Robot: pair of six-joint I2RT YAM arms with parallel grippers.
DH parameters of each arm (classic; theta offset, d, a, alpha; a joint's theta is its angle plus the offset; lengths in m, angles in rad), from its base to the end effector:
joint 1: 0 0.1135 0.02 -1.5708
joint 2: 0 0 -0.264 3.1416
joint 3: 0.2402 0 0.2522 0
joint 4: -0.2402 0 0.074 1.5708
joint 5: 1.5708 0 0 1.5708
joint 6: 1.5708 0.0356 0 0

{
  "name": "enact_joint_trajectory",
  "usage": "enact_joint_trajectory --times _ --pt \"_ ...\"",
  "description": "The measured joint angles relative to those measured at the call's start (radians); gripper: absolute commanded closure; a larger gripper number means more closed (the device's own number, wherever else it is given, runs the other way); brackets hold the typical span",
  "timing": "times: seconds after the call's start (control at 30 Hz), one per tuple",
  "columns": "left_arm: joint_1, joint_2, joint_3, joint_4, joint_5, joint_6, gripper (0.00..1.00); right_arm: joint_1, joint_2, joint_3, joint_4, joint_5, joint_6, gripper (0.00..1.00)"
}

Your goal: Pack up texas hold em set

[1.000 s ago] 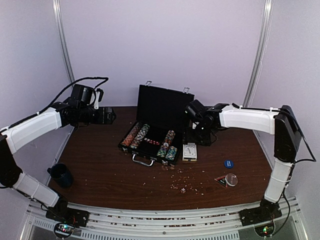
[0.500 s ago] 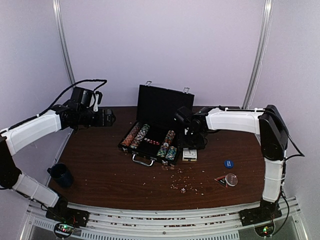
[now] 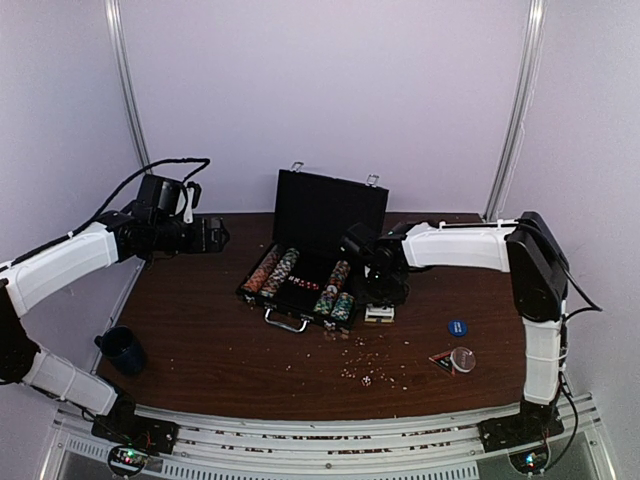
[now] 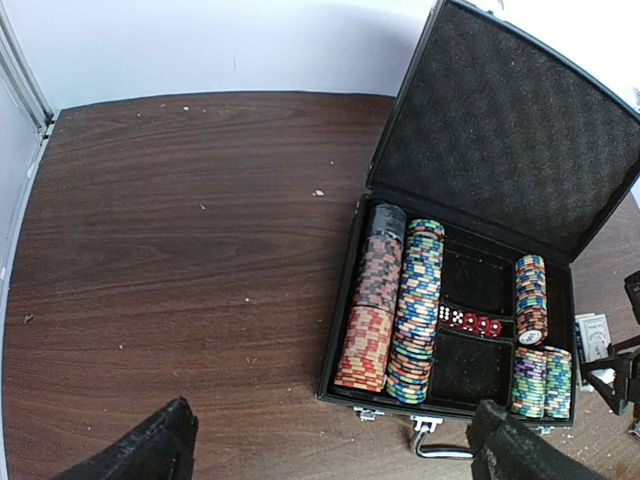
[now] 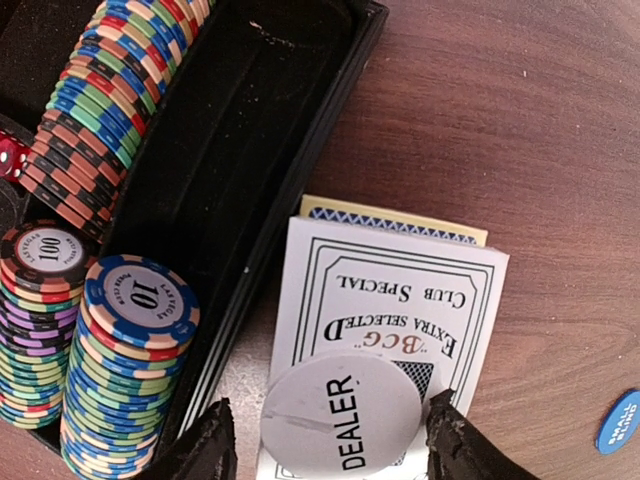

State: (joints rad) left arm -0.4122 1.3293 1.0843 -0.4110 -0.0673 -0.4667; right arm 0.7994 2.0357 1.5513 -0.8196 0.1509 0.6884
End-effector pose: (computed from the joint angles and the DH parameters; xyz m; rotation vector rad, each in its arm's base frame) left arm 0.2720 -0.1163 0.3018 -0.0988 2.2537 -0.4036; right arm 0.2910 0.2916 0.1832 -0.1289 2.8394 0.1002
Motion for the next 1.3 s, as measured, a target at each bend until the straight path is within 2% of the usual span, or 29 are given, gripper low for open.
enact_joint_trajectory --times 0.17,0.4,0.8,1.1,1.3 --pt "0.0 -0.005 0.0 0.0 0.0 0.0 0.02 0.002 0.0 -0.002 0.004 0.01 0.007 0.38" --pt "0.0 -0.015 0.0 0.0 0.0 0.0 0.02 0.002 0.0 -0.004 0.005 0.016 0.016 0.45" --pt "0.0 -0.015 0.0 0.0 -0.003 0.001 0.02 0.003 0.007 0.009 -0.005 0.041 0.015 0.5" --pt "0.0 -0.03 0.0 -0.001 -0.019 0.002 0.02 0.003 0.008 0.08 -0.017 0.036 0.015 0.5" --pt "0.0 -0.031 0.0 -0.005 -0.023 0.011 0.02 0.008 0.009 0.085 -0.037 0.037 0.021 0.39"
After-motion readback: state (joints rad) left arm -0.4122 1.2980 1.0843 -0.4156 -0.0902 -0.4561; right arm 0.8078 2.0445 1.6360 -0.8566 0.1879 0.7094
